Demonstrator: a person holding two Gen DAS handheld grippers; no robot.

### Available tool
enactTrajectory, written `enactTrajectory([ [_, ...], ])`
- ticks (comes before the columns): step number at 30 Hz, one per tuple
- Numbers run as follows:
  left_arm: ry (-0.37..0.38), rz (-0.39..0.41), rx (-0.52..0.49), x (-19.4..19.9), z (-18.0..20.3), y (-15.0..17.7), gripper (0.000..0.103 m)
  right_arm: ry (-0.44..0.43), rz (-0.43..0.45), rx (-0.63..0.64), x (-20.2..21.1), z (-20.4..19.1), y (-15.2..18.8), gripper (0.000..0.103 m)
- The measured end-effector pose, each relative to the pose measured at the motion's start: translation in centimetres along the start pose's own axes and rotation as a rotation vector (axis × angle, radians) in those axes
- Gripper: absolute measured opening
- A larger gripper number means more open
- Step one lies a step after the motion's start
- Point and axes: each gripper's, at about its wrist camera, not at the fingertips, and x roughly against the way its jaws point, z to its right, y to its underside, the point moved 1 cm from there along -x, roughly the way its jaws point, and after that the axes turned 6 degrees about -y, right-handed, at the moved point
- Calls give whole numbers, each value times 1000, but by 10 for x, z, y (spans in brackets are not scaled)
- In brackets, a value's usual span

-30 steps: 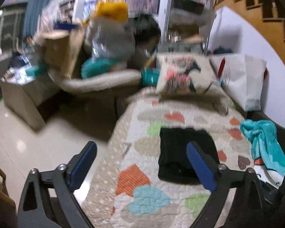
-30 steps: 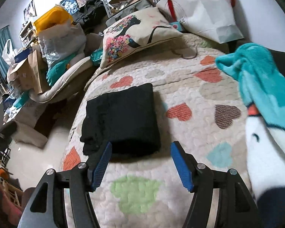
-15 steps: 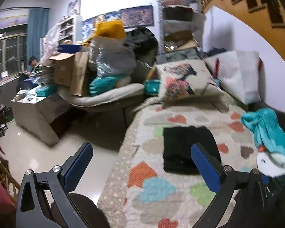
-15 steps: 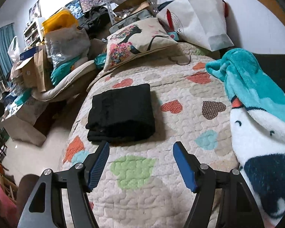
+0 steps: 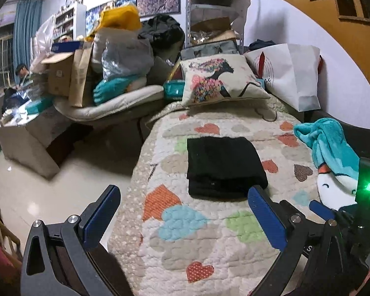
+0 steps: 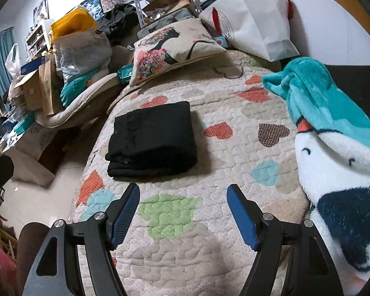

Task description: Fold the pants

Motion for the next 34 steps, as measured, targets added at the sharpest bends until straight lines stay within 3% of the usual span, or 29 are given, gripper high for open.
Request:
enactTrajectory([
  [5, 12, -26, 17, -4, -3, 1, 103, 1, -1, -1, 0, 0, 1, 78],
  [23, 42, -6, -3, 3, 4, 1, 103, 8, 5, 31, 0, -6, 1, 80],
  [34, 62, -63, 6, -11, 2, 3, 103, 12, 1, 33, 0, -6, 1, 81],
])
